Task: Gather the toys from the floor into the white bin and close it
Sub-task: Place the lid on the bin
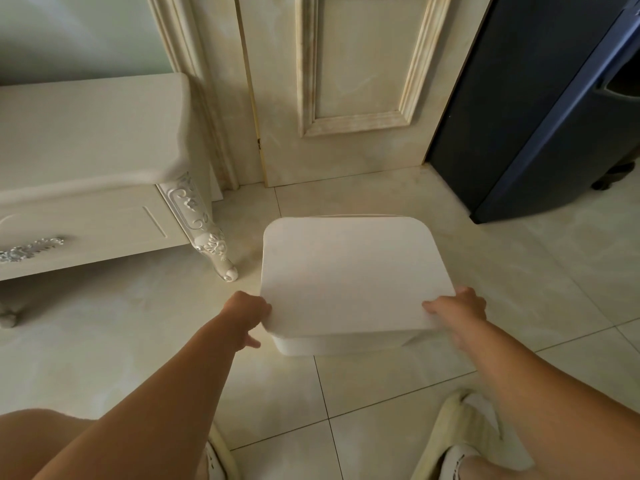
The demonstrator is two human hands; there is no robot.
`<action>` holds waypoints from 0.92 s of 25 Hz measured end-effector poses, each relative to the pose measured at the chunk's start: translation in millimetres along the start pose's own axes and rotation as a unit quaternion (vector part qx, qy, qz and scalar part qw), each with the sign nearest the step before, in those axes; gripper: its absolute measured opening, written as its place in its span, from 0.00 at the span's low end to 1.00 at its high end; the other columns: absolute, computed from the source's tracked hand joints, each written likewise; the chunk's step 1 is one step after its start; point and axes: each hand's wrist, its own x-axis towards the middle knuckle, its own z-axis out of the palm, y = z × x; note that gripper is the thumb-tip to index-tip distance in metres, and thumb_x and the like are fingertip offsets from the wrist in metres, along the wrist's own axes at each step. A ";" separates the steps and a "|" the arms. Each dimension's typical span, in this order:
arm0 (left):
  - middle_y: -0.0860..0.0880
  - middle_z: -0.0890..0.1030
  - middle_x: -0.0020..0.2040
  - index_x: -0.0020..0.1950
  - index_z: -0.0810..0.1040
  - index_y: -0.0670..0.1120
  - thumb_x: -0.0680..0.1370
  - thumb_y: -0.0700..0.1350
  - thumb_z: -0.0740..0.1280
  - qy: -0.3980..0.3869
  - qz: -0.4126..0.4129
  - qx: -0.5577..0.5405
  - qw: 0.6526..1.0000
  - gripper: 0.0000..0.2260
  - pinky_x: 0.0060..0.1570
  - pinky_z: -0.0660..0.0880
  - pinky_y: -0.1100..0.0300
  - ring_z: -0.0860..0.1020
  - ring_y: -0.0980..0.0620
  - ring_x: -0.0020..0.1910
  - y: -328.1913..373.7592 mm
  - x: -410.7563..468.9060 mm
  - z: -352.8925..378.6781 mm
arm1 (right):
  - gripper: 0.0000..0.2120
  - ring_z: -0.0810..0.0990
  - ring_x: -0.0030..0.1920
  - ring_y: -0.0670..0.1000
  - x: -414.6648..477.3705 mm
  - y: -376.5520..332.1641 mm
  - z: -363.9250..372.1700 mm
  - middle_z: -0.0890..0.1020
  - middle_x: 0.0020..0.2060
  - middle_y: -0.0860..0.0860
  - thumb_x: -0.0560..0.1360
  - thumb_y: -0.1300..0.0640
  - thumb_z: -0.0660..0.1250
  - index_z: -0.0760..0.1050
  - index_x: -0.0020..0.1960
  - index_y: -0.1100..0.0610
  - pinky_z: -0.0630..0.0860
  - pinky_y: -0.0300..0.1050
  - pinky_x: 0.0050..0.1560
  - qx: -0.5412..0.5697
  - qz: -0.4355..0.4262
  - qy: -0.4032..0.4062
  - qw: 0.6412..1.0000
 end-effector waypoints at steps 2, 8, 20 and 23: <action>0.42 0.75 0.53 0.53 0.72 0.41 0.78 0.36 0.63 -0.013 -0.010 0.002 1.000 0.05 0.38 0.81 0.48 0.76 0.43 0.48 -2.9 -1.4 4.5 | 0.31 0.75 0.59 0.63 -2.9 3.7 0.9 0.68 0.65 0.59 0.66 0.59 0.76 0.69 0.66 0.60 0.77 0.57 0.59 0.024 0.035 -0.017 0.999; 0.41 0.77 0.59 0.59 0.74 0.44 0.80 0.38 0.60 -0.001 -0.008 -0.095 0.995 0.09 0.34 0.80 0.48 0.76 0.38 0.58 -3.6 -2.8 8.9 | 0.31 0.73 0.50 0.57 -1.6 -7.1 10.8 0.66 0.65 0.57 0.69 0.59 0.74 0.68 0.69 0.56 0.77 0.56 0.58 0.073 -0.014 -0.047 0.996; 0.39 0.71 0.62 0.68 0.67 0.36 0.80 0.47 0.65 -0.044 -0.113 -0.329 0.937 0.21 0.30 0.75 0.33 0.76 0.30 0.55 -2.4 6.7 27.4 | 0.21 0.74 0.54 0.59 9.1 -23.8 26.3 0.73 0.60 0.52 0.78 0.64 0.58 0.66 0.69 0.48 0.80 0.58 0.38 0.239 0.027 -0.101 0.965; 0.39 0.71 0.60 0.67 0.66 0.37 0.81 0.46 0.64 -0.027 -0.098 -0.351 0.931 0.19 0.38 0.79 0.35 0.77 0.31 0.53 17.0 25.8 21.1 | 0.24 0.77 0.47 0.56 26.0 -52.4 37.4 0.75 0.57 0.52 0.77 0.67 0.52 0.68 0.67 0.48 0.79 0.59 0.45 0.250 0.006 -0.139 0.958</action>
